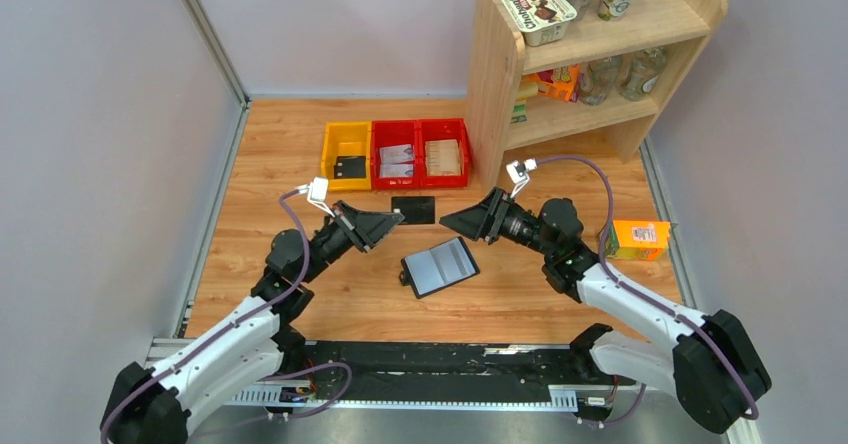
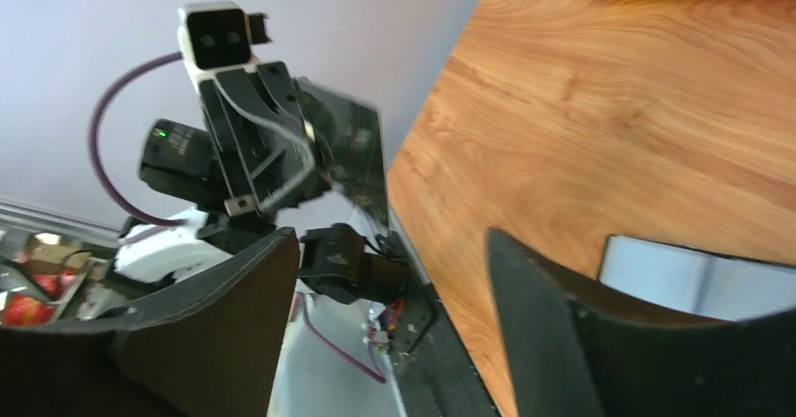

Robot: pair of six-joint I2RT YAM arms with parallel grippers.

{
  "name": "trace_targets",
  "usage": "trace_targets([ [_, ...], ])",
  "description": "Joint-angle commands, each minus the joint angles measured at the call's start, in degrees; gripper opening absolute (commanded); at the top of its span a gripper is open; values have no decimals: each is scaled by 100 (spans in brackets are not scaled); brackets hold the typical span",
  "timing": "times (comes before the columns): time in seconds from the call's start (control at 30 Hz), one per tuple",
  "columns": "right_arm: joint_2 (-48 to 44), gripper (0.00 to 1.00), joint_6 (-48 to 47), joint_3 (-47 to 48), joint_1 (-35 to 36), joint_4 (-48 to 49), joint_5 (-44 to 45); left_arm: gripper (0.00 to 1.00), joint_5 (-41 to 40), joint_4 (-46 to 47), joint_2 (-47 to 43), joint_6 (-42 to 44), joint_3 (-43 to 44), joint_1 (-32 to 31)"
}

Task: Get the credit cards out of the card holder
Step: Place the credit card in the storage box.

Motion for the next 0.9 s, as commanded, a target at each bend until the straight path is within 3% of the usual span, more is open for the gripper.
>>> trace_targets([
  [0.0, -477, 81, -980, 268, 13, -1588, 492, 0, -31, -1450, -463, 796, 403, 642],
  [0.2, -934, 87, -1850, 585, 13, -3215, 923, 0, 645, -2639, -332, 1324, 939, 2180],
  [0.37, -1286, 96, -2290, 637, 13, -4050, 1301, 0, 988, -3255, 816, 1895, 1799, 3182],
  [0.87, -1638, 100, -3073, 682, 12, -4632, 1583, 0, 311, -4740, 4772, 3679, 5059, 3676],
])
